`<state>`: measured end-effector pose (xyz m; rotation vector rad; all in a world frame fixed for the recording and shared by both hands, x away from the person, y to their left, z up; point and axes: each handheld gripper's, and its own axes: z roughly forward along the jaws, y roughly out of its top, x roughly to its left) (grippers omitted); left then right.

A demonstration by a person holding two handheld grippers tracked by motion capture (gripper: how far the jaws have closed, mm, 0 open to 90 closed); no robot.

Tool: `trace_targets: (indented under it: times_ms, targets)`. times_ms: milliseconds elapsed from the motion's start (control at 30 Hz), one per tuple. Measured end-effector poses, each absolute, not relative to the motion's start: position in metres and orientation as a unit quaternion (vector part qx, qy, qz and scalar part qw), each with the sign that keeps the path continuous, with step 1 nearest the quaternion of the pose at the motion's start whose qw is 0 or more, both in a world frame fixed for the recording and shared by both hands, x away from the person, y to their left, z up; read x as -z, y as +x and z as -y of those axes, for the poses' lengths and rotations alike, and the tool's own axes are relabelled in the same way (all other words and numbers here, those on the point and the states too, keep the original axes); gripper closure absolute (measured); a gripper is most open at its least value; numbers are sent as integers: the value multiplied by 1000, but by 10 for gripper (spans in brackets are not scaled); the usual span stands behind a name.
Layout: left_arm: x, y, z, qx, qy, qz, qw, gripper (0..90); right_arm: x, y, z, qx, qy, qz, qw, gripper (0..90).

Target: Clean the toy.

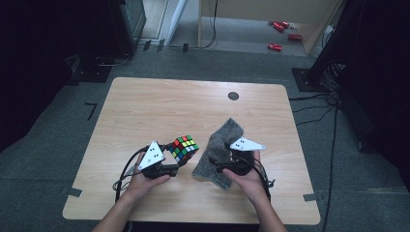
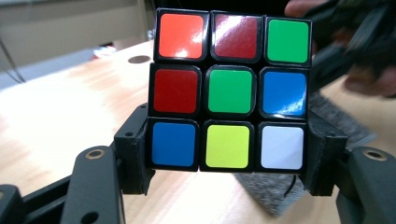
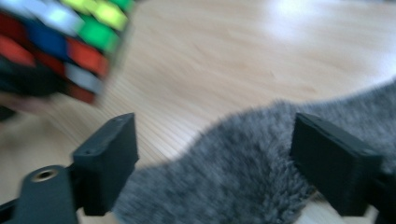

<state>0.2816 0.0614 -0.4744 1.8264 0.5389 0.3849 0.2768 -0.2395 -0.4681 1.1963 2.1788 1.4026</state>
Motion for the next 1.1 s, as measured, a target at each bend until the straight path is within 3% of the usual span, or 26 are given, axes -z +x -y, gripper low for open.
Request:
trace_targets:
  times_ms: [133,433,533,600,733,833,1100]
  targets:
    - [475,284,-64,-148,777,-237,565,347,482,279,233,-430,404,-785,188,130]
    - [477,285,-63,-139,784,-247,552,347,507,287,228,-353,396,-824,202,144]
    - [477,285,-64,-134,782,-247,556,347,513,290,228,-329,408,-830,192,242]
    - [476,284,-64,-129,782,-245,558,348,515,291,232,-348,419,-823,161,403]
    - [477,283,-63,-126,785,-241,557,348,514,288,233,-367,418,-818,146,713]
    - [478,283,-61,-124,789,-238,553,348,511,284,230,-355,415,-820,170,798]
    - [481,282,-56,-120,800,-231,541,348,468,264,228,-455,369,-786,198,820]
